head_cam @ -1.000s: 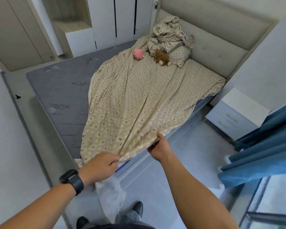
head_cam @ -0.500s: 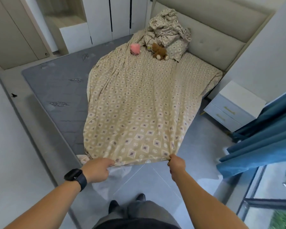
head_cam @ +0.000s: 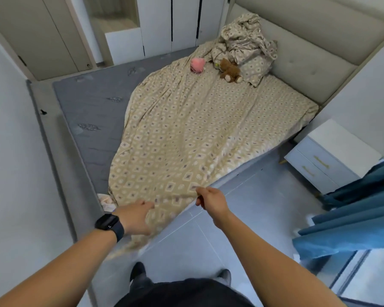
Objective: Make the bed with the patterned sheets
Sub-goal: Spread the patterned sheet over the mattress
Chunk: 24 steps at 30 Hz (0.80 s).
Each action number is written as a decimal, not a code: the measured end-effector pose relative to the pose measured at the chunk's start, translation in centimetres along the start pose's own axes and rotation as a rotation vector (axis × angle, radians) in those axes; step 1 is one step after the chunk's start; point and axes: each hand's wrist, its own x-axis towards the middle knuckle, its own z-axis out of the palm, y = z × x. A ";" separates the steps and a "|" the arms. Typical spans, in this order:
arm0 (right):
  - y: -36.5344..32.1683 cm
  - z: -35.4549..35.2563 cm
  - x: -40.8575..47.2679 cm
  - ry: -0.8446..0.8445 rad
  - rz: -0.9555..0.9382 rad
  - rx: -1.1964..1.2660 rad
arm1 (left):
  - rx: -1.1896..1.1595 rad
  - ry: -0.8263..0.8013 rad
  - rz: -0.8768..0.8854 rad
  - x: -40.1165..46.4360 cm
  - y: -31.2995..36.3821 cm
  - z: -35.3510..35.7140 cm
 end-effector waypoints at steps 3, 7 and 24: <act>0.0 -4.3 -0.2 -0.079 -0.062 -0.079 | -0.141 0.261 0.147 2.6 10.1 -1.4; -1.0 -10.3 0.4 -0.112 -0.072 -0.052 | -0.233 0.435 0.160 4.8 18.5 -3.1; -1.6 -22.9 15.0 0.221 0.372 0.388 | -0.138 -0.055 0.047 10.6 20.4 -9.7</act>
